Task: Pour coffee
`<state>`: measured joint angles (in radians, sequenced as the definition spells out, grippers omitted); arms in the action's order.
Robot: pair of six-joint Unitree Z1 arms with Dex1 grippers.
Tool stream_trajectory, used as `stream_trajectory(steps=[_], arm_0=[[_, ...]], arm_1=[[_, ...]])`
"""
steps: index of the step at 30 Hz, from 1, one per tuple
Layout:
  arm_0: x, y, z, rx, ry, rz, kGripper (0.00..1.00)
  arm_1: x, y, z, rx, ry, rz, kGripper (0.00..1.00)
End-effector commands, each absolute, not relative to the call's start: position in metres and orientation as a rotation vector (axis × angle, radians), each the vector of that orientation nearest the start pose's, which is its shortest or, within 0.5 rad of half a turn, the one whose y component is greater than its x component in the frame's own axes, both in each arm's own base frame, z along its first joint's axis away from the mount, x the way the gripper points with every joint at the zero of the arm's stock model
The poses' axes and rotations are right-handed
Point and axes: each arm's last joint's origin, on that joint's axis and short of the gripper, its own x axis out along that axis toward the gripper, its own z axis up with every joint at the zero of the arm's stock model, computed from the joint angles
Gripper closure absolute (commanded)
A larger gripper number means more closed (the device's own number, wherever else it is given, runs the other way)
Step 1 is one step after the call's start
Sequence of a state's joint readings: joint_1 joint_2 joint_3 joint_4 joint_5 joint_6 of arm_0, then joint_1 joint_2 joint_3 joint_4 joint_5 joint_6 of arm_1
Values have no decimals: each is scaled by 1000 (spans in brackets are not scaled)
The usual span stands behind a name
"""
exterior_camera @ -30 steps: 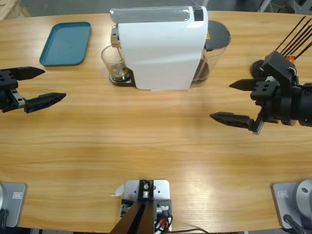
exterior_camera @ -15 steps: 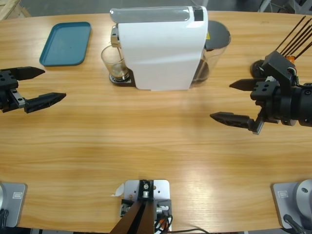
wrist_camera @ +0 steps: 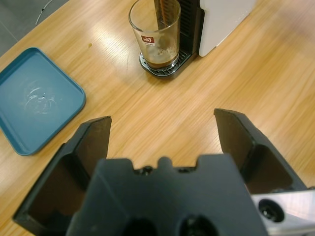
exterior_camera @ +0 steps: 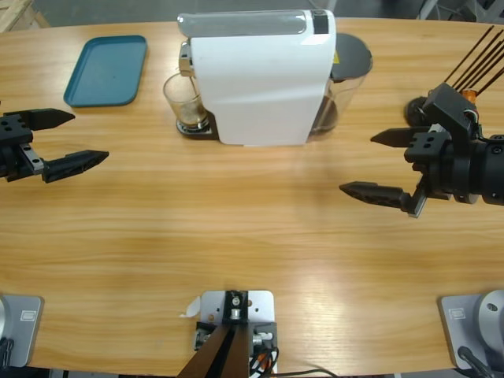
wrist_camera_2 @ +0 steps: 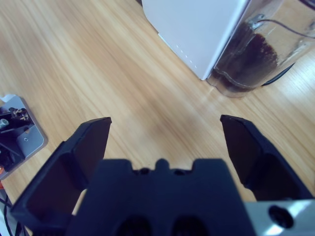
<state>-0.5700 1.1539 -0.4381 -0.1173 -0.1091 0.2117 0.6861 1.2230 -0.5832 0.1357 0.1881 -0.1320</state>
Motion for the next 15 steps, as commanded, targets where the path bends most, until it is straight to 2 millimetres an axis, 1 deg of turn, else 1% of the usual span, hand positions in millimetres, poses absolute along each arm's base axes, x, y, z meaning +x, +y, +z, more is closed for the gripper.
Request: stream_trajectory(steps=[1, 15], arm_0=[[130, -93, 243, 349, 571, -749, 92], [130, -93, 243, 346, 571, -756, 92]], arm_1=[[123, 115, 258, -322, 732, 888, 4], [123, 115, 258, -322, 732, 887, 4]])
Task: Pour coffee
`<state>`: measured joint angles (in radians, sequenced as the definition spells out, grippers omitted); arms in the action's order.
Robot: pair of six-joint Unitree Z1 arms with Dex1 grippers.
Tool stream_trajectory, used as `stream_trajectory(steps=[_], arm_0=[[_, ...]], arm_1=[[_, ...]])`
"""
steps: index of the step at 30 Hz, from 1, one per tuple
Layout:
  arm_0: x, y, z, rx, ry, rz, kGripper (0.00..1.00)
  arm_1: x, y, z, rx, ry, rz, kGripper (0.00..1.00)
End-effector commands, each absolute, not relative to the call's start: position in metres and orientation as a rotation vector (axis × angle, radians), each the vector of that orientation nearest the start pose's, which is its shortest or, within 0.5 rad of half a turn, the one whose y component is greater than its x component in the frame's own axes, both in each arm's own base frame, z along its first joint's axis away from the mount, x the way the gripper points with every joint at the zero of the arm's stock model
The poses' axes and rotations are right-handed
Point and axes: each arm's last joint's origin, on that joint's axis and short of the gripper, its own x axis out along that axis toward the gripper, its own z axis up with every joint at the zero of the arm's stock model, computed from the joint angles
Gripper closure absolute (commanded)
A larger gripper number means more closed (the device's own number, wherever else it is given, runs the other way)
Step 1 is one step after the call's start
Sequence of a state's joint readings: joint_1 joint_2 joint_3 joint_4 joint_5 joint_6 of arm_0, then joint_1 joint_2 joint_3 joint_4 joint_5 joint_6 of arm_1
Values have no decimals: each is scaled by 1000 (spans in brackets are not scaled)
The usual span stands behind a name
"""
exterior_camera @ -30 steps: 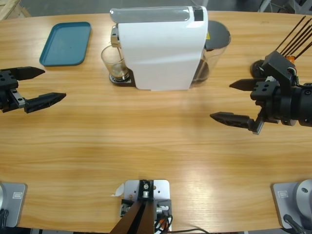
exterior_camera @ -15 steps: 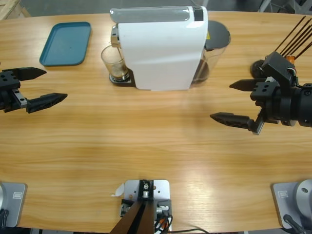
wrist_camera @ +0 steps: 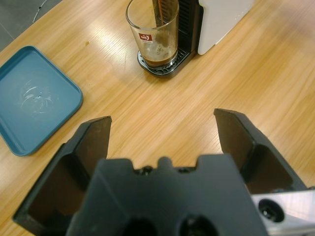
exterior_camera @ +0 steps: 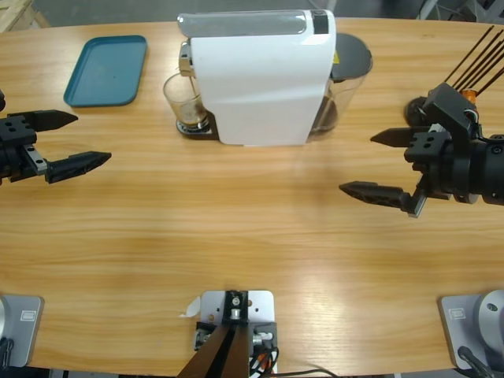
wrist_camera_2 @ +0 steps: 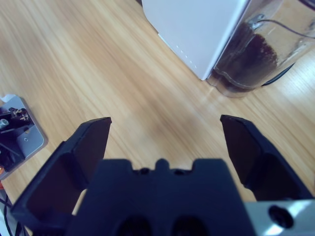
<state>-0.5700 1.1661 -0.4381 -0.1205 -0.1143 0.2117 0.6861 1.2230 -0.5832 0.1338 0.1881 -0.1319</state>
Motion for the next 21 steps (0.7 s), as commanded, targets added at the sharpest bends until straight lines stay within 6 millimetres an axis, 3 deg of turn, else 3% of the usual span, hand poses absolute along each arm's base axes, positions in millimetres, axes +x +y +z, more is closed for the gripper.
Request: stream_trajectory(steps=[1, 21], arm_0=[[130, -93, 243, 347, 571, -756, 92], [117, -84, 253, 332, 490, -752, 92]], arm_1=[[123, 115, 258, -322, 731, 887, 4], [122, 114, 258, -321, 727, 887, 4]])
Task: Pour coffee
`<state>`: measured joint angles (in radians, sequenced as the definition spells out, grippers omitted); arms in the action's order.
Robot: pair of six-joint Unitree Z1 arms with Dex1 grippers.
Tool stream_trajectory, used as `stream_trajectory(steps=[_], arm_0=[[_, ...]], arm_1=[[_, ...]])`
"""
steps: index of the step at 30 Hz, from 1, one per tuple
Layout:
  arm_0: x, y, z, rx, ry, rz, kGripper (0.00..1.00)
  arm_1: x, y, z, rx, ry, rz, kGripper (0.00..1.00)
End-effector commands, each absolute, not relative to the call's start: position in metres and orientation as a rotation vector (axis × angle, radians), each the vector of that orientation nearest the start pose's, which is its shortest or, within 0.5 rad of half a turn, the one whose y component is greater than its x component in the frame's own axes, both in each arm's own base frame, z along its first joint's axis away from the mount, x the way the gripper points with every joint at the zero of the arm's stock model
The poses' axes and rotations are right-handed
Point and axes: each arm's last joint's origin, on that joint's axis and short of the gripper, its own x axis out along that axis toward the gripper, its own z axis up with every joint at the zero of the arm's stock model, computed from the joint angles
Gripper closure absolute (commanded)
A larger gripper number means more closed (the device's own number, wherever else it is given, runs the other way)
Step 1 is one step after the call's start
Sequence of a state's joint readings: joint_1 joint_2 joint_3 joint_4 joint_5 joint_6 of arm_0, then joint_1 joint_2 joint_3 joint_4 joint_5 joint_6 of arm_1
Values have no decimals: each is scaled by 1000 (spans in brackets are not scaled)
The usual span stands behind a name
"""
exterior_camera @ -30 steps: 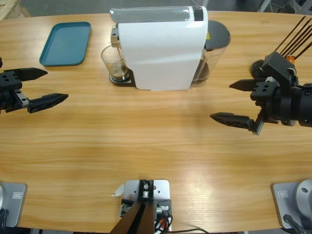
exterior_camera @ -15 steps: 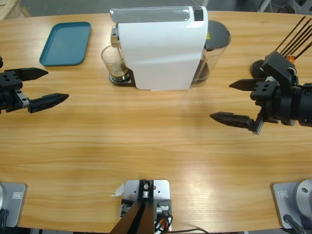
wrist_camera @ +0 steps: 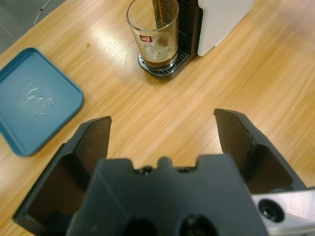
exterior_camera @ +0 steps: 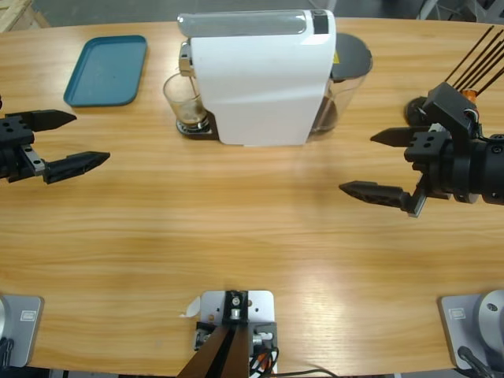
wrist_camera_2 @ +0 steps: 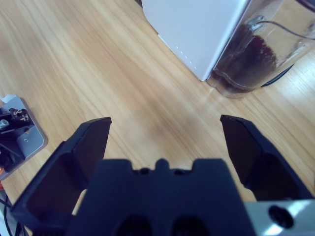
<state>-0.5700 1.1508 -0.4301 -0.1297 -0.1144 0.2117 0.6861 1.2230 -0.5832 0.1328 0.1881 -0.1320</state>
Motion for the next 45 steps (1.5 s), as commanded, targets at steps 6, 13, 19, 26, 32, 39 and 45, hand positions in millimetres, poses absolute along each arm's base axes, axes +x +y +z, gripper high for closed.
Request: stream_trajectory(steps=[6, 13, 19, 26, 32, 39, 45], arm_0=[[114, -82, 254, 330, 476, -747, 92], [112, -81, 255, 329, 467, -742, 96], [112, -80, 255, 329, 464, -739, 96], [112, -80, 255, 329, 464, -737, 96], [112, -80, 255, 330, 465, -731, 96], [112, -80, 254, 331, 466, -731, 96], [112, -80, 254, 331, 467, -731, 96]], arm_1=[[122, 114, 258, -321, 727, 887, 4], [122, 114, 258, -321, 725, 887, 4], [122, 114, 259, -320, 724, 887, 4], [122, 114, 258, -320, 725, 889, 4], [122, 114, 258, -320, 727, 890, 4], [122, 114, 258, -320, 727, 889, 4], [122, 114, 258, -321, 725, 887, 4]])
